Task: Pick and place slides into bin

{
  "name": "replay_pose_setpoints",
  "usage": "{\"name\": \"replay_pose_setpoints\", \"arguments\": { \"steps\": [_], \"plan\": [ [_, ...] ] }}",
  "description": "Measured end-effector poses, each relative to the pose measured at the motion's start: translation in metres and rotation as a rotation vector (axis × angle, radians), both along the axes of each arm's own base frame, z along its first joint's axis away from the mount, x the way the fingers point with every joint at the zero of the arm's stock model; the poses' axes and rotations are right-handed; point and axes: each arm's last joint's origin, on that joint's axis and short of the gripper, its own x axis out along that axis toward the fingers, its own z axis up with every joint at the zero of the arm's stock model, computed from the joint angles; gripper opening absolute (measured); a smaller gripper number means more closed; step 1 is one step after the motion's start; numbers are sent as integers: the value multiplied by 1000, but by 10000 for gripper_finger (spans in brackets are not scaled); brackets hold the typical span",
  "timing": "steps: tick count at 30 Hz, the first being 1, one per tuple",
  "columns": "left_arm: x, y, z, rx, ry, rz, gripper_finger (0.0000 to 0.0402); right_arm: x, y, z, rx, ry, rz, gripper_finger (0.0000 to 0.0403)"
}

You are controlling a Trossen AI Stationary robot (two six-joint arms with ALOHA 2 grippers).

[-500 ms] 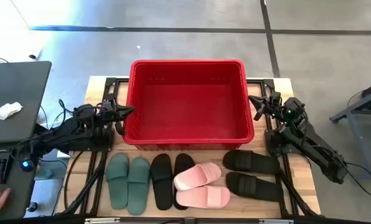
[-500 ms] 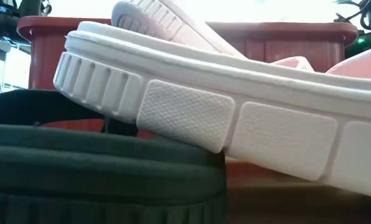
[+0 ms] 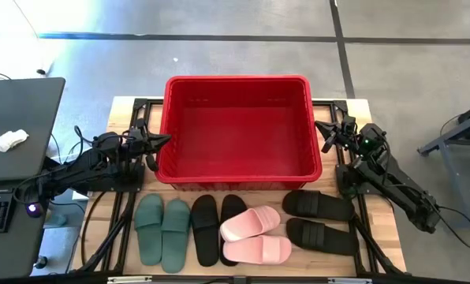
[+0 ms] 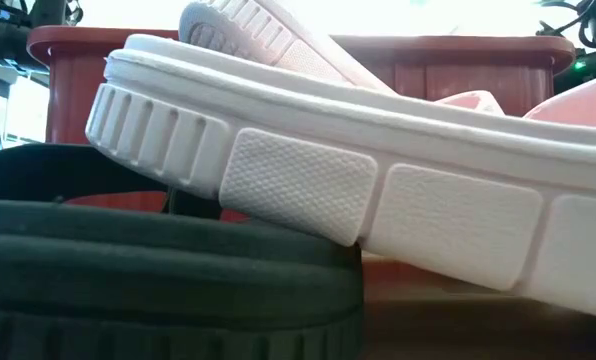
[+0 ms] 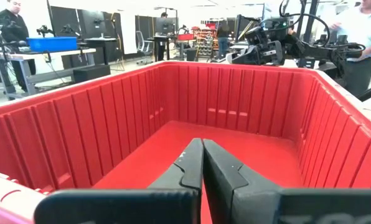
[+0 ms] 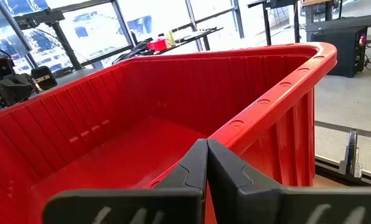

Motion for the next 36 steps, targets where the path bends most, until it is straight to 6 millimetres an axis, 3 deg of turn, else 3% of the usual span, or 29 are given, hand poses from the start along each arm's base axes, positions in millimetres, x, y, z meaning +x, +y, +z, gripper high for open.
{"name": "replay_pose_setpoints", "arguments": {
  "steps": [26, 28, 31, 34, 36],
  "plan": [
    [0, 0, 0, 1, -2, 20, 1, 0, 0, 0, 8, -6, 0, 0],
    [0, 1, 1, 4, -7, 22, 1, 0, 0, 0, 75, -60, -5, 0],
    [0, 0, 1, -30, -39, 13, 1, 0, 0, 4, 308, -275, -19, 0],
    [0, 0, 5, -149, -139, -6, 1, 0, 0, 6, 595, -512, -36, 0],
    [0, 0, 6, -245, -211, -24, 1, 0, -1, 7, 674, -599, -66, 0]
  ]
}}
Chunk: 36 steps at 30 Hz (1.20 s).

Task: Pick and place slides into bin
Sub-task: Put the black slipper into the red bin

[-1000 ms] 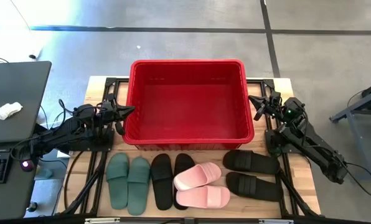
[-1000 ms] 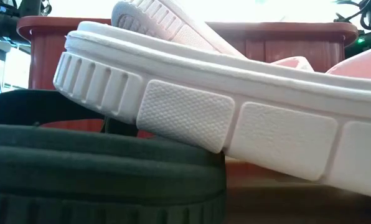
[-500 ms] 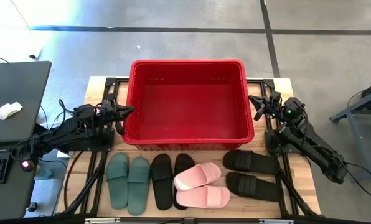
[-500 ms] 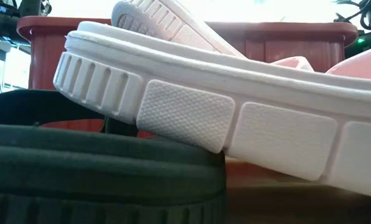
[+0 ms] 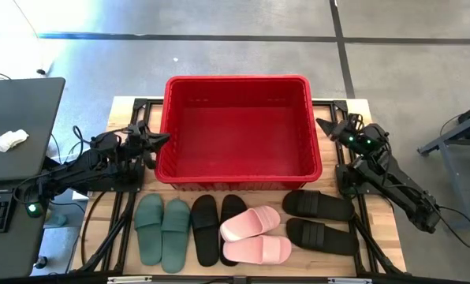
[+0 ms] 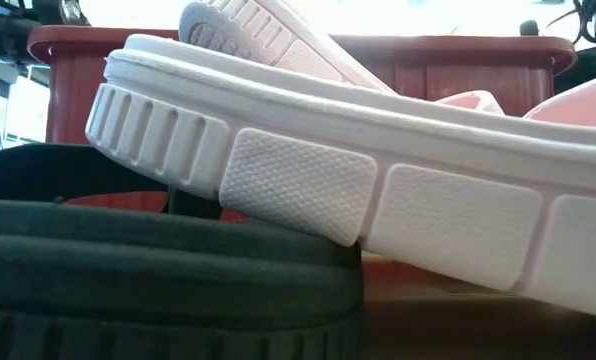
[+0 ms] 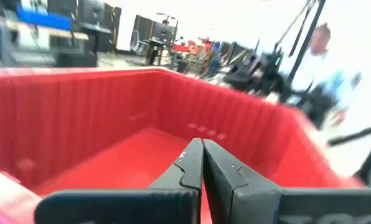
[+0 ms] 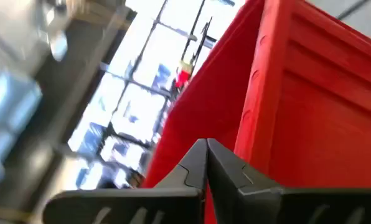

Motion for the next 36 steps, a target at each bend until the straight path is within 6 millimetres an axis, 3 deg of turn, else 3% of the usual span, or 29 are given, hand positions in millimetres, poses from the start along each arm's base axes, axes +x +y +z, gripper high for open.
{"name": "replay_pose_setpoints", "arguments": {
  "steps": [3, 6, 11, 14, 17, 23, 28, 32, 36],
  "plan": [
    [0, -1, 5, -86, -103, -44, 1, 0, 0, 7, 19, -104, 15, 0],
    [0, -3, 15, -79, -207, -121, 1, 0, 6, 27, -110, -254, 152, 0],
    [-11, -11, 46, 80, -506, -235, 1, -15, 29, 68, -416, -572, 439, 0],
    [-23, -17, 64, 217, -694, -264, 1, -27, 43, 85, -448, -741, 550, 0],
    [-34, -22, 74, 321, -822, -288, 1, -36, 54, 104, -453, -802, 627, 0],
    [-36, -24, 83, 334, -878, -344, 1, -50, 71, 146, -380, -730, 673, 0],
    [-27, -22, 113, 331, -836, -405, 1, -60, 84, 176, -276, -527, 657, 0],
    [-7, -18, 147, 345, -730, -533, 1, -64, 91, 192, -226, -379, 649, 0],
    [26, -10, 179, 300, -540, -722, 1, -63, 91, 194, -122, -256, 643, 0]
  ]
}}
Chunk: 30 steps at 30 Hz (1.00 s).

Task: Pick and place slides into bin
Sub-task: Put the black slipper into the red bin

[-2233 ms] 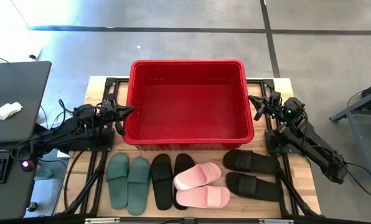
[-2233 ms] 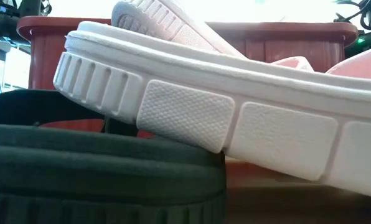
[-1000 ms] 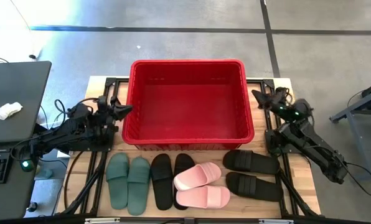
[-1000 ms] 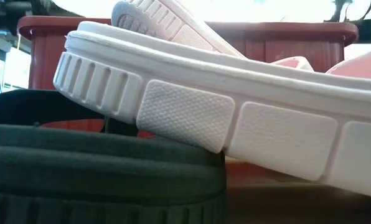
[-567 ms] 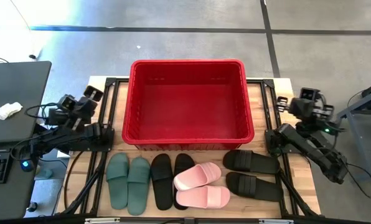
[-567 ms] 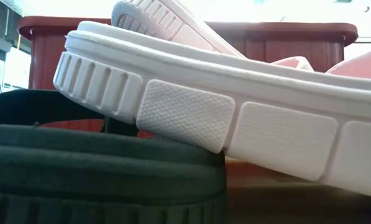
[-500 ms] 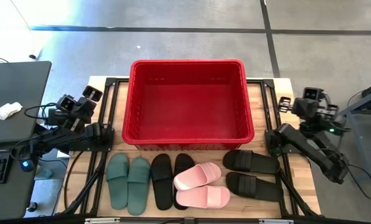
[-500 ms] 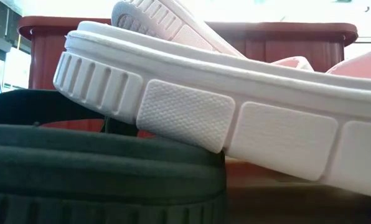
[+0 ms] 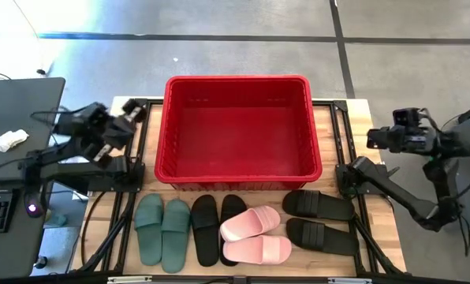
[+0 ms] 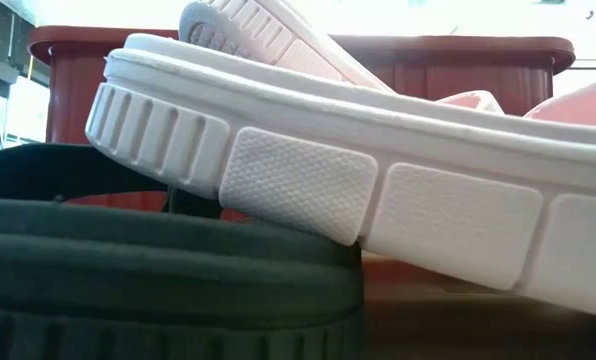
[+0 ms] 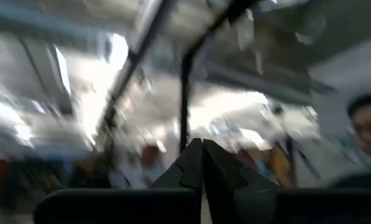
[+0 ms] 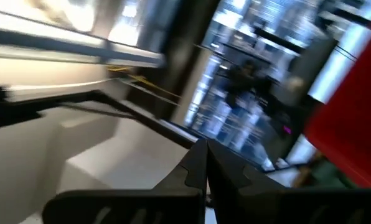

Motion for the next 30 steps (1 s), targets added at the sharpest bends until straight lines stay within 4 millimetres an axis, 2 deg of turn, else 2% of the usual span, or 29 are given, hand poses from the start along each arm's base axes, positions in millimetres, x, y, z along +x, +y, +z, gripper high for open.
{"name": "replay_pose_setpoints", "arguments": {
  "steps": [3, 8, 11, 14, 20, 24, 27, 30],
  "plan": [
    [27, 0, 15, 12, 144, -116, 1, 6, -4, -6, 52, 104, 23, 0],
    [69, -17, 29, 80, 304, -223, 0, 21, -20, -19, 59, 169, 44, 0],
    [90, -30, 34, 140, 364, -225, 0, 28, -30, -20, 24, 149, 48, 0],
    [109, -41, 33, 176, 440, -182, 0, 35, -39, -11, -62, 64, 40, 0],
    [132, -51, 35, 242, 501, -96, 0, 49, -59, 21, -282, -182, -18, 0],
    [143, -51, 32, 248, 513, -58, 0, 67, -77, 32, -355, -318, -32, 0],
    [148, -51, 29, 243, 534, -41, 0, 90, -90, 34, -376, -402, -26, 0],
    [154, -50, 25, 239, 553, -24, 1, 126, -98, 27, -342, -423, 64, 0]
  ]
}}
